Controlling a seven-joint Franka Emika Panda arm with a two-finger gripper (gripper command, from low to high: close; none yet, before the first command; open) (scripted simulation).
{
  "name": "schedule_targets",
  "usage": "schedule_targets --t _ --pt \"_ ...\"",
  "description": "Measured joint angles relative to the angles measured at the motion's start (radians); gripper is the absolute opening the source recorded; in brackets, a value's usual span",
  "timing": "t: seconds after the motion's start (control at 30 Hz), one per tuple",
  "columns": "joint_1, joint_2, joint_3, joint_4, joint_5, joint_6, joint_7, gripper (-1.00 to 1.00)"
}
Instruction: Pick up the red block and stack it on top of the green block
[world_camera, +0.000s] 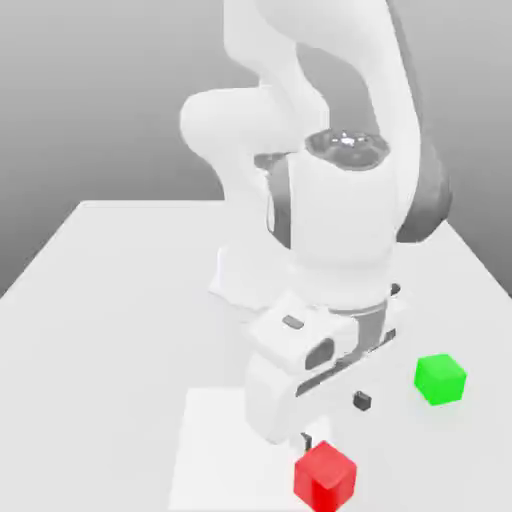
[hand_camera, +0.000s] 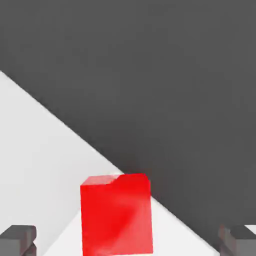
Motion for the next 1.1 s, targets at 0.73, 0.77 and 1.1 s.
schedule_targets --t 0.73,0.77,1.1 --pt "0.082 -0.147 0.11 -0.105 -0.059 -0.05 -0.159 -1.0" --pt "0.1 -0.165 0.13 -0.122 -0.062 -0.051 -0.191 -1.0" --pt "0.344 -0.319 0.241 -0.28 -0.024 -0.045 -0.546 -1.0"
